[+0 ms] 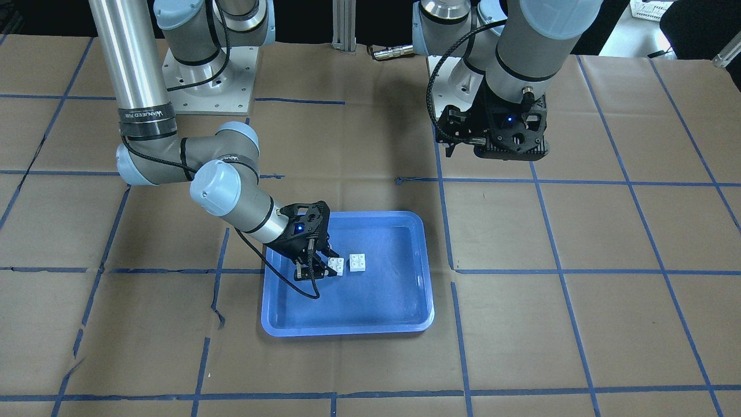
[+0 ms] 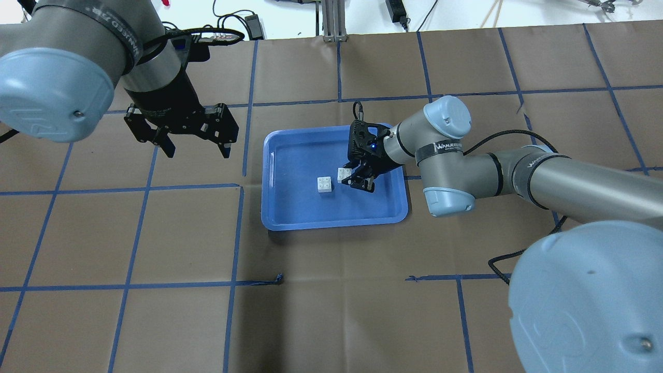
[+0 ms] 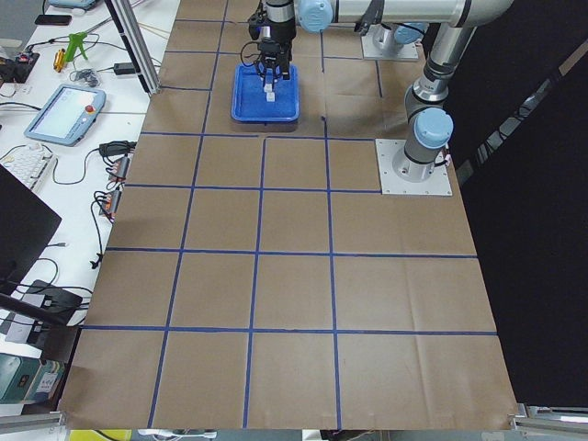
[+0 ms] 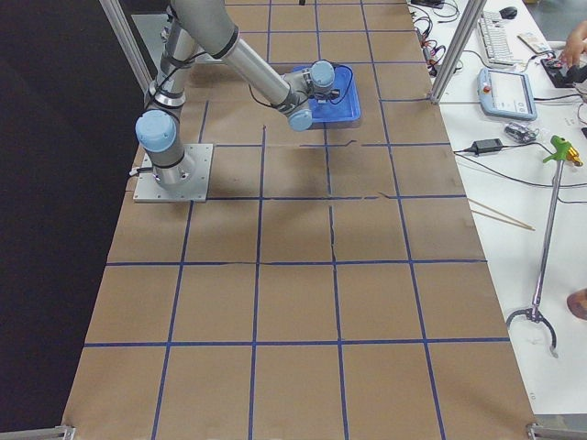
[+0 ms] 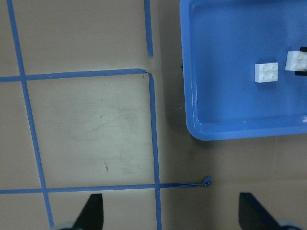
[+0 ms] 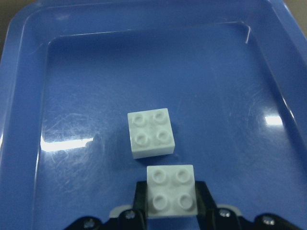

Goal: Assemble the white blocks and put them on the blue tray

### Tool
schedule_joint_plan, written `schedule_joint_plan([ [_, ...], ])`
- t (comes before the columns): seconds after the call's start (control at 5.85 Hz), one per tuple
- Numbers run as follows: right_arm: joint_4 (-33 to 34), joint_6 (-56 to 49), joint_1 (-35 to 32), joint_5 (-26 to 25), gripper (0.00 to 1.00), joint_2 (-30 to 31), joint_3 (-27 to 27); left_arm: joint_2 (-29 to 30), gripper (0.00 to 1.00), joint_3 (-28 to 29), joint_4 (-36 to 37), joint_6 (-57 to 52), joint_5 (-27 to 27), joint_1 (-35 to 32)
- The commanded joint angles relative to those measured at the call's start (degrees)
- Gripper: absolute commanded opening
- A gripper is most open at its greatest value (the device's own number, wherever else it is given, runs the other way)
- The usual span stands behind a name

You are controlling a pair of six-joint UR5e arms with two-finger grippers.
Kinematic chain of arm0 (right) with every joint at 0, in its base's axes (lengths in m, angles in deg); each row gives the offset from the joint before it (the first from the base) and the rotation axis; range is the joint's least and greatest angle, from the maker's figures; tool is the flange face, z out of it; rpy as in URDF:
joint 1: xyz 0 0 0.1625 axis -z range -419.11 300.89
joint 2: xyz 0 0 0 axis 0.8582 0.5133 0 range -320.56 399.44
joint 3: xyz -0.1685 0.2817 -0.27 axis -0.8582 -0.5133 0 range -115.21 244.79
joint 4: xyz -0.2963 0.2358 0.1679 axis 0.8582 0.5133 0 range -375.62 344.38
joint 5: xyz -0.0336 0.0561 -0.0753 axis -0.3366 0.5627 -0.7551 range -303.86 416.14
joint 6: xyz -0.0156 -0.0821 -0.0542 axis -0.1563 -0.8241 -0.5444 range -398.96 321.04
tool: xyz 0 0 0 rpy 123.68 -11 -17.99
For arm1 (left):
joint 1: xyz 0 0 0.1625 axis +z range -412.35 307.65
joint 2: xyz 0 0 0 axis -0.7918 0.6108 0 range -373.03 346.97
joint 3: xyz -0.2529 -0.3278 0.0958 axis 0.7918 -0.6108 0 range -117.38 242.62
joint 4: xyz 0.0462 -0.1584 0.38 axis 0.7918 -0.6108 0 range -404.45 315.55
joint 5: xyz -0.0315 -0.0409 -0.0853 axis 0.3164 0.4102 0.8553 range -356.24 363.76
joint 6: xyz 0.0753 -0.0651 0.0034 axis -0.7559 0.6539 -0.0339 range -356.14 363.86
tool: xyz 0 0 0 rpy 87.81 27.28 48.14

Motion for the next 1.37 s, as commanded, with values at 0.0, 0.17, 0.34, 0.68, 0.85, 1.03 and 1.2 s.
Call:
schedule_joint_plan([
  [0.0,1.75,0.0,-0.16,-0.02,0.3,-0.51,0.73,-0.98,0.99,-0.54,0.71,0.6,0.23,0.96],
  [0.17,1.75,0.26,-0.16,-0.02,0.3,-0.43,0.64,-0.28,0.99,-1.42,7.25,-0.18,0.06,1.57],
  [0.34,1.75,0.53,-0.16,-0.02,0.3,-0.34,0.64,-0.45,0.99,-1.6,8.44,-0.19,0.06,1.67],
  [0.68,1.75,1.14,-0.16,0.07,0.29,0.27,0.64,-0.89,0.99,-0.82,8.89,0.25,-0.29,1.84],
  [0.85,1.75,2.01,-0.24,0.07,0.29,0.45,0.64,-0.89,0.99,-0.81,8.81,0.43,-2.21,2.98],
  [1.03,1.75,2.2,-0.25,-0.02,0.29,0.8,0.64,-0.89,0.99,-0.99,8.81,0.43,-2.14,3.6],
  [1.2,1.66,2.2,-0.25,0.07,0.29,0.8,0.64,-0.89,0.99,-1.08,8.89,0.52,-1.97,3.69],
])
